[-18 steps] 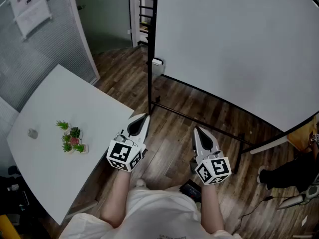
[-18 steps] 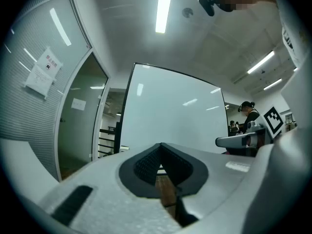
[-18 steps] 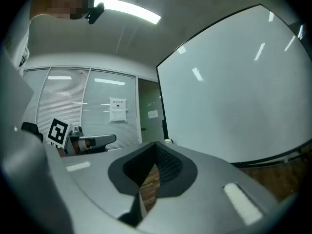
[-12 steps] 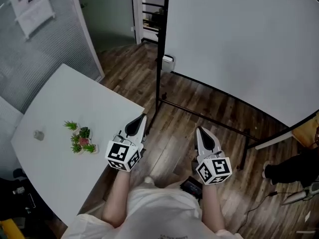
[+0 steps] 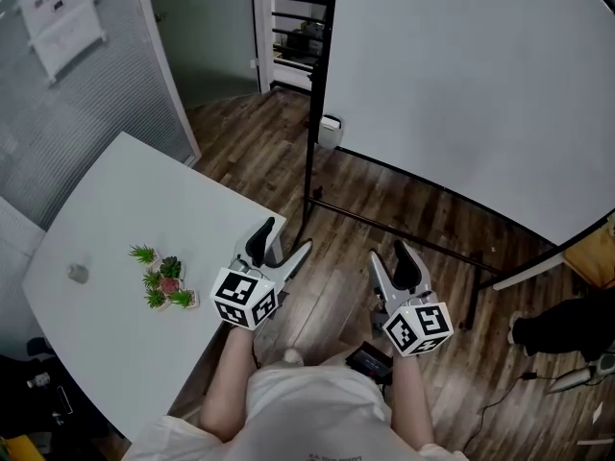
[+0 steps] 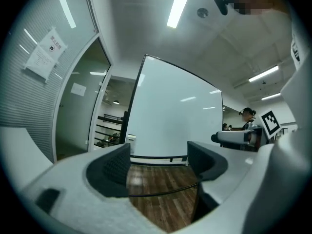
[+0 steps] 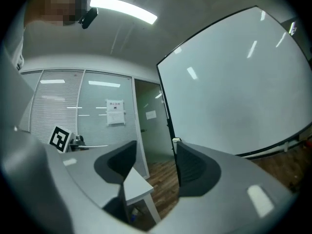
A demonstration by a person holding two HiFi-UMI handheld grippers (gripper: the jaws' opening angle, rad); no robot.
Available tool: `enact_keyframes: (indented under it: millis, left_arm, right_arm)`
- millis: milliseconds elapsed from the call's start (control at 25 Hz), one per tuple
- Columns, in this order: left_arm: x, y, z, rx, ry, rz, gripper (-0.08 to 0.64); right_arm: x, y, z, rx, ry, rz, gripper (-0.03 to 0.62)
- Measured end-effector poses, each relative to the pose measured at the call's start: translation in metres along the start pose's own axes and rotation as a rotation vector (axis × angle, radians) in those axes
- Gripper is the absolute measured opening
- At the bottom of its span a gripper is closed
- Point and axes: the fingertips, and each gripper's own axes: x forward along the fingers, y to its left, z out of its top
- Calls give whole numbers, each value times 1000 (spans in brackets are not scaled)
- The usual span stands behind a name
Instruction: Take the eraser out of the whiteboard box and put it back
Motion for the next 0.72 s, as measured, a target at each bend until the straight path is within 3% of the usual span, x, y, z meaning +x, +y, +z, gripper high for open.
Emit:
enact_keyframes:
  millis: [40, 120, 440, 720]
  left_arm:
    - [2, 0, -1, 2, 11, -6, 374]
    - [6, 1, -2, 14, 20, -9, 399]
    - [46, 7, -4, 23, 30, -25, 391]
    - [112, 43, -5, 14, 13, 28, 371]
  right_arm:
    - [3, 1, -3, -3, 19, 3, 278]
    - [6, 3, -6, -13, 42, -3, 311]
    - [19, -29, -10, 5, 70, -47, 313]
    - [80, -80, -13, 11, 84, -17, 313]
